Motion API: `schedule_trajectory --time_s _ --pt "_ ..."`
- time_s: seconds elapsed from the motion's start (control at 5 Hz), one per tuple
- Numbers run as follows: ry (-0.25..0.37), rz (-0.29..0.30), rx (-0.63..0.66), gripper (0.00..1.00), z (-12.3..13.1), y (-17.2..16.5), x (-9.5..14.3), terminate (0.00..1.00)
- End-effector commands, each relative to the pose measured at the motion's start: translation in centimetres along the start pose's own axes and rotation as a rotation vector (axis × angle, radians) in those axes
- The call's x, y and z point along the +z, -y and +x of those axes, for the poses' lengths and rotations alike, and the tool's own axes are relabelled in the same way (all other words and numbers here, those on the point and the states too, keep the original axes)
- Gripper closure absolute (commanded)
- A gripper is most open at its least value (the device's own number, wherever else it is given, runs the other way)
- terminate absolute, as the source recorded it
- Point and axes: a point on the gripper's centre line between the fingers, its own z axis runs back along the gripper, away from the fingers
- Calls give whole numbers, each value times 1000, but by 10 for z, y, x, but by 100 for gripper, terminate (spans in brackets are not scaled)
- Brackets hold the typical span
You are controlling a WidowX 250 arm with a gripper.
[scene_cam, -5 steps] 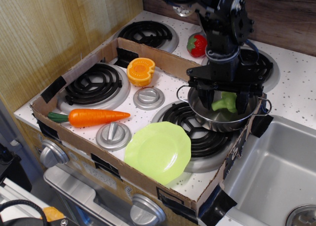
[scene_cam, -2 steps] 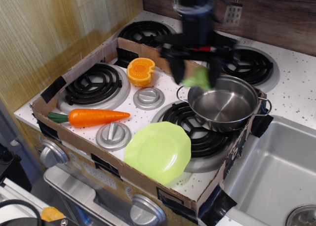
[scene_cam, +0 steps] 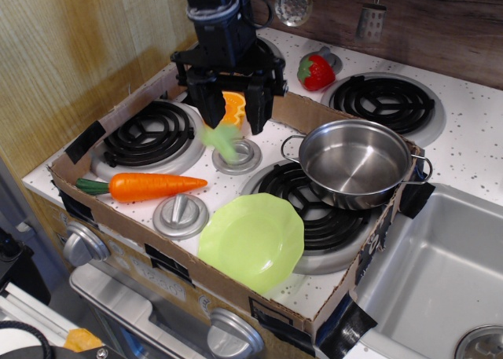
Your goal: Take broccoli out of pan
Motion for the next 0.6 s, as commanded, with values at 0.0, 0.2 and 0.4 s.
schedule_trajectory --time_s 0.0,0.2,0.4 --pt "91 41 -28 100 3 -36 2 0" --pt "75 35 -57 0 10 -42 6 0" --pt "80 39 -69 0 18 -39 8 0"
